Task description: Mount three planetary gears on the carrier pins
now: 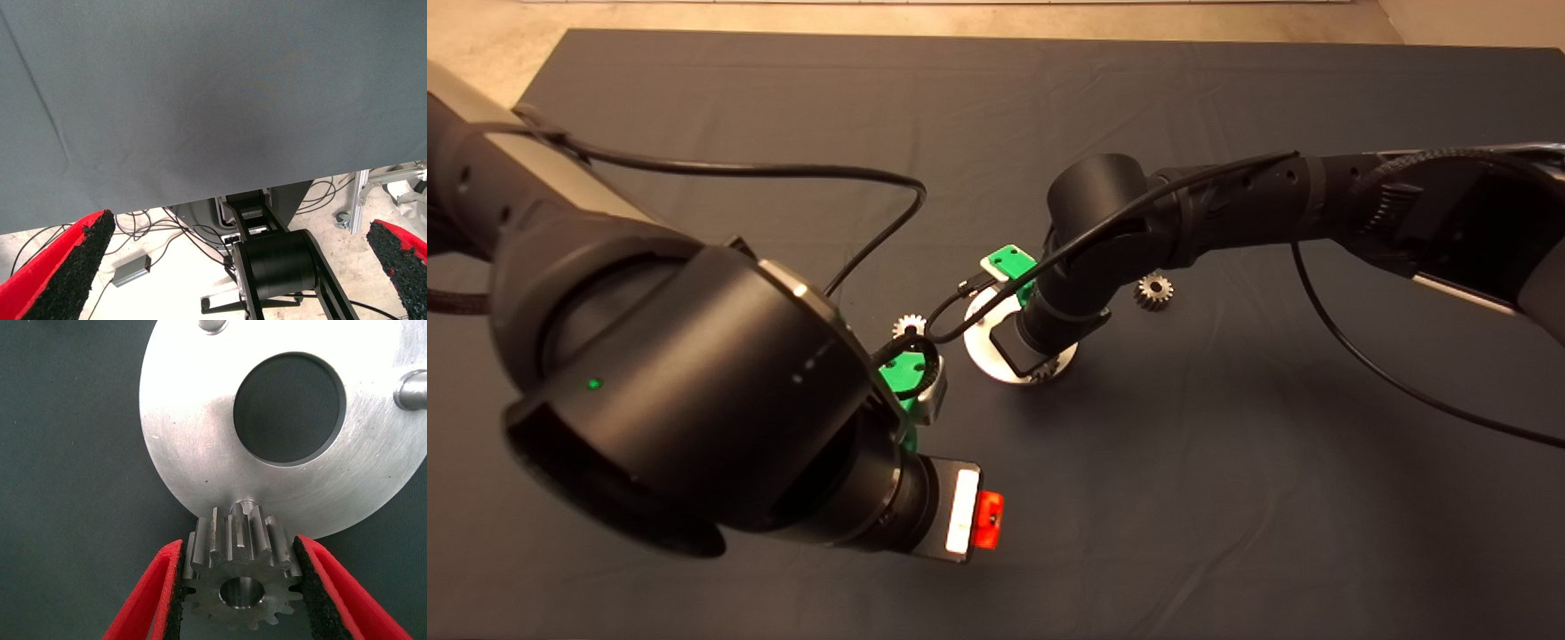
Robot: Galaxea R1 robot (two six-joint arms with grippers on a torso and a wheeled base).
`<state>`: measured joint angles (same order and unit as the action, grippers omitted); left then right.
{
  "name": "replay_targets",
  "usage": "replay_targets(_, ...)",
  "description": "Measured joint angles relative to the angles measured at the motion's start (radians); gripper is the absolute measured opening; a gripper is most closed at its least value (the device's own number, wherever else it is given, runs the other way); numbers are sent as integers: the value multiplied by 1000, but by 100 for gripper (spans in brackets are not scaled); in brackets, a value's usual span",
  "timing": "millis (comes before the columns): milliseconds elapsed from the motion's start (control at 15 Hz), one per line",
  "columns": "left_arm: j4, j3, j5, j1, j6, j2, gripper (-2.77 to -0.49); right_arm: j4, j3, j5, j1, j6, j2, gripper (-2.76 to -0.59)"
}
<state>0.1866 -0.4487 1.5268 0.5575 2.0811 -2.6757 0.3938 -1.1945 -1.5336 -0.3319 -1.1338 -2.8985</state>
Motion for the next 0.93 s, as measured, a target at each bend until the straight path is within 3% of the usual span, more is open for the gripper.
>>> replay_targets(400,0,0,0,0,0,0,-49,0,0,0,-29,1,-3,-226)
replay_targets(933,0,0,0,0,0,0,-49,0,0,0,-28,1,-3,-226)
